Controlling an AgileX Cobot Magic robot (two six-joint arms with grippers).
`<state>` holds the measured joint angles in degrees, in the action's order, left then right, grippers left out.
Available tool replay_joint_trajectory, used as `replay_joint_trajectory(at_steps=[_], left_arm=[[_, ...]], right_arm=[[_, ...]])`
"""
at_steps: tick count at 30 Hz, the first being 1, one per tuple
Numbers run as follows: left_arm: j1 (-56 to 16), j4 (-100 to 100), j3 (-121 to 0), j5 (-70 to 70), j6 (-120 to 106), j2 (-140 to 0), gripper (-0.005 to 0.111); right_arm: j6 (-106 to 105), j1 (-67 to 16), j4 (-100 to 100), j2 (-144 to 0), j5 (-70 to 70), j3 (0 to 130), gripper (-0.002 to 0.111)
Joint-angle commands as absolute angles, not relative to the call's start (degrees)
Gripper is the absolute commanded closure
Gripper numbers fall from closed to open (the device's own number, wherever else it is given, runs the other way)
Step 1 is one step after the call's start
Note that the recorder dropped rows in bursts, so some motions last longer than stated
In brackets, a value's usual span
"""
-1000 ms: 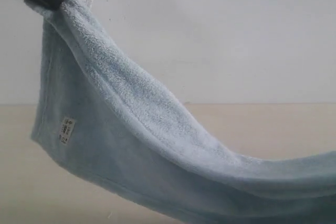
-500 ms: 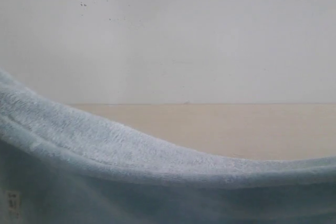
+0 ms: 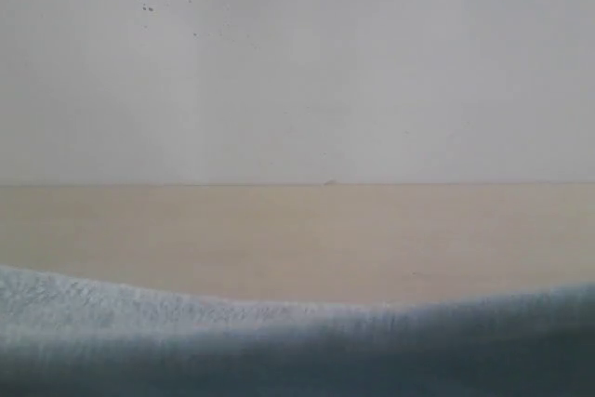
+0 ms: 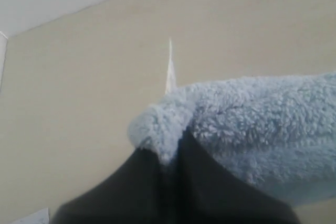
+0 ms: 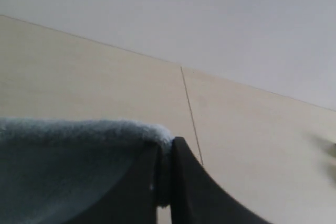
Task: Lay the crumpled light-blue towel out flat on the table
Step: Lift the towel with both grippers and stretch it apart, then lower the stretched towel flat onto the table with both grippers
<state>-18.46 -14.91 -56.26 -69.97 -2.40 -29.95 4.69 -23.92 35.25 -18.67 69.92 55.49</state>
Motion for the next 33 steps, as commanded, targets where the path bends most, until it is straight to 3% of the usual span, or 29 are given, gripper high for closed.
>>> replay_joint_trajectory(at_steps=[1, 7, 11, 17, 23, 27, 30, 32, 33], left_arm=[[-18.44, -15.02, -55.26, -69.96, -1.27, -23.6, 0.102], [-18.49, -14.98, -40.73, -69.96, -1.27, -32.3, 0.102], [-18.49, -20.98, -36.32, -58.78, 4.69, -46.3, 0.102], [-14.58, -26.78, -42.81, -46.31, 10.28, -66.85, 0.102], [-6.29, -24.47, -56.59, -37.13, 10.87, -85.23, 0.102], [-3.24, -23.4, -67.57, -32.57, 10.87, -95.22, 0.102], [-1.98, -19.04, -75.72, -30.94, 8.7, -102.56, 0.087], [-1.82, -16.46, -79.64, -30.82, 7.05, -106.87, 0.067], [-1.82, -14.9, -82.22, -30.94, 7.04, -109.25, 0.05]], right_arm=[[2.46, -23.96, 31.71, -18.39, 69.96, 55.98, 0.106], [1.91, -23.96, 29.15, -24.15, 69.96, 45.65, 0.106], [6.5, -23.96, 32.74, -34.92, 58.19, 38.5, 0.106], [20.58, -22.11, 45.6, -57.74, 41.86, 39.8, 0.106], [23.39, -12.18, 44.96, -80.67, 29.18, 52.61, 0.106], [19.76, -8.48, 42.23, -92.25, 27.78, 65.12, 0.106], [11.89, -7.84, 34.37, -101.2, 29.73, 75.24, 0.106], [5.82, -7.71, 27.67, -106.87, 30.44, 81.58, 0.104], [3.03, -7.71, 23.77, -109.2, 30.59, 84.86, 0.1]])
